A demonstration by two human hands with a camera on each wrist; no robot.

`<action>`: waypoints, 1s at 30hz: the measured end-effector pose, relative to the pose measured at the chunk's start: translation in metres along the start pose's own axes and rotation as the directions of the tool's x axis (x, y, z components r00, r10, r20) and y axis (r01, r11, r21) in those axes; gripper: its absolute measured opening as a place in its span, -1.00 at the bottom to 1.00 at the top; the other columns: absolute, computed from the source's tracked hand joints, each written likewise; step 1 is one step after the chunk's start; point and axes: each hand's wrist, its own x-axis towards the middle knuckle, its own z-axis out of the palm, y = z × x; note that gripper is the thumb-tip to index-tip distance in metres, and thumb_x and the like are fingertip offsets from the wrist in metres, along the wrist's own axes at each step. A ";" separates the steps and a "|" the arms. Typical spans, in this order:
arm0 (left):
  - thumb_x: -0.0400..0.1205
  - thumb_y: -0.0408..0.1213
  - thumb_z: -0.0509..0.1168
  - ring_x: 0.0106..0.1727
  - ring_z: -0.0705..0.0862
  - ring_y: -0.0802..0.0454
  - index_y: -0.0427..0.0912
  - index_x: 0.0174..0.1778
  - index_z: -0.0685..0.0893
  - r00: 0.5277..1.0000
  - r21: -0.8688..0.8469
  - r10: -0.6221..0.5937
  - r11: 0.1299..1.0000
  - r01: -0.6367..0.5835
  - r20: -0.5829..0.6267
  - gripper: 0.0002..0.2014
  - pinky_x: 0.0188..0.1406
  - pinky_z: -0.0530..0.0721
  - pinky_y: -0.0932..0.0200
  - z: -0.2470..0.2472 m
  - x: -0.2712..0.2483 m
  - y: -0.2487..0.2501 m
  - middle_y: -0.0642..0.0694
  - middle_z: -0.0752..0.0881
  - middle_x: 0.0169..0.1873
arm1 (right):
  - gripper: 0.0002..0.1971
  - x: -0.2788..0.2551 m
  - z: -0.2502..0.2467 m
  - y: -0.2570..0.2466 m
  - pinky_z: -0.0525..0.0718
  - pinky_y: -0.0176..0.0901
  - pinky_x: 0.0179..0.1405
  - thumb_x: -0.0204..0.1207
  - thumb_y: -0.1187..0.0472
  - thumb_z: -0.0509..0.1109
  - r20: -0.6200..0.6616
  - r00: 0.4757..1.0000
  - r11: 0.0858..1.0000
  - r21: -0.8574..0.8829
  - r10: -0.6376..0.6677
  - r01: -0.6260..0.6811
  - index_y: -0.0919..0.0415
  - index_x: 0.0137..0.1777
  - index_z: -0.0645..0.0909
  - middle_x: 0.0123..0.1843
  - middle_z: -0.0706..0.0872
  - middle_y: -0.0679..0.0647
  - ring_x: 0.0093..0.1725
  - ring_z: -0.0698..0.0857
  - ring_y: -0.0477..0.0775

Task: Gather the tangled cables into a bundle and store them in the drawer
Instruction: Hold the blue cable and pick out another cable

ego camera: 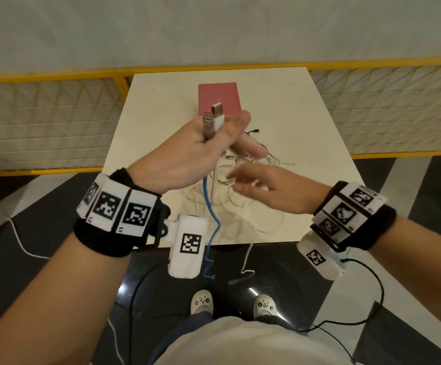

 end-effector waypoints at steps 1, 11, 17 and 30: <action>0.80 -0.01 -0.05 0.11 0.71 0.38 -0.04 0.03 0.85 0.999 0.029 0.031 0.999 -0.030 -0.015 -0.48 0.19 0.53 0.44 0.002 0.003 0.001 0.15 0.84 -0.01 | -0.60 -0.001 -0.005 -0.011 0.60 -0.21 0.27 0.68 -0.02 0.13 -0.048 0.997 0.989 0.134 -0.054 0.060 0.16 0.40 0.50 0.27 0.67 -0.01 0.24 0.64 -0.09; 0.79 -0.07 0.10 -0.29 0.73 0.15 -0.02 0.26 0.57 0.976 -0.221 0.073 0.968 -0.119 -0.207 -0.77 -0.47 0.62 0.24 0.017 0.019 0.003 0.00 0.62 -0.39 | -0.73 0.009 -0.001 -0.040 0.31 -0.22 -0.64 0.76 0.21 -0.06 -0.198 0.978 0.785 0.595 -0.065 0.172 0.13 -0.12 0.41 -0.42 0.31 0.02 -0.53 0.25 -0.10; 0.81 -0.09 -0.13 -0.50 0.32 0.06 -0.14 -0.33 0.34 0.935 -0.581 0.045 0.773 -0.256 -0.352 -0.59 -0.23 0.57 0.06 0.018 0.028 0.003 0.03 0.33 -0.52 | -0.71 0.008 -0.009 -0.039 0.21 -0.31 -0.60 0.77 0.22 -0.06 -0.174 0.981 0.736 0.652 -0.084 0.179 0.24 -0.11 0.43 -0.47 0.31 -0.10 -0.53 0.20 -0.11; 0.83 -0.09 -0.03 -0.64 0.18 0.17 -0.08 -0.26 0.33 0.907 -0.455 -0.018 0.869 -0.195 -0.422 -0.66 -0.68 0.19 0.32 -0.007 0.031 0.000 0.14 0.30 -0.60 | -0.65 0.006 0.041 0.013 0.66 -0.14 -0.11 0.73 0.07 -0.05 -0.022 0.994 0.973 0.205 -0.108 0.110 0.33 -0.08 0.40 -0.25 0.62 0.08 -0.21 0.74 0.05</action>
